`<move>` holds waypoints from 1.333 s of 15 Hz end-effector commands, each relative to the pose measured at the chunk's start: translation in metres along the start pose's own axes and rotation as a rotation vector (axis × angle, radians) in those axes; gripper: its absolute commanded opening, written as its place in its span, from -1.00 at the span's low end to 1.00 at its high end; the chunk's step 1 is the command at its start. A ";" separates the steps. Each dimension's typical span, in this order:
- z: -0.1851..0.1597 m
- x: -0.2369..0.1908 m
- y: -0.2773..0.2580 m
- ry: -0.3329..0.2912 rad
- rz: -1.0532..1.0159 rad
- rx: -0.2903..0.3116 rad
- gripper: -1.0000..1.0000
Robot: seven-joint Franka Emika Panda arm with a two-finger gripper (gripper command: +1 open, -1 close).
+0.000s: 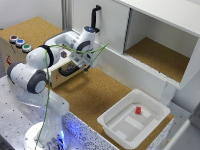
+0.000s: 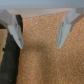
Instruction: Grasp the handle of the drawer, then close it
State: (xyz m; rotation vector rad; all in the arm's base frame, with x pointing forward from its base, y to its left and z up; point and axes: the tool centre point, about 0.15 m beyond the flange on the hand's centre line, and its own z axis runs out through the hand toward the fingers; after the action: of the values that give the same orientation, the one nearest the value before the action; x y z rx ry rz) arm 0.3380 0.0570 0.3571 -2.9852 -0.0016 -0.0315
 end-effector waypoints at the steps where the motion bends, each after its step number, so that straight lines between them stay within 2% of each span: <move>1: 0.035 0.010 -0.006 -0.006 -0.017 -0.015 -1.00; 4: 0.046 0.006 -0.030 -0.011 -0.036 0.017 -1.00; 20: 0.070 -0.002 -0.184 -0.014 -0.249 0.062 -1.00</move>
State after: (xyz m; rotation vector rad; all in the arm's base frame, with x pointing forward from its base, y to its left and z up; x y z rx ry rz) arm 0.3305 0.1896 0.3255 -2.8846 -0.2842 -0.0629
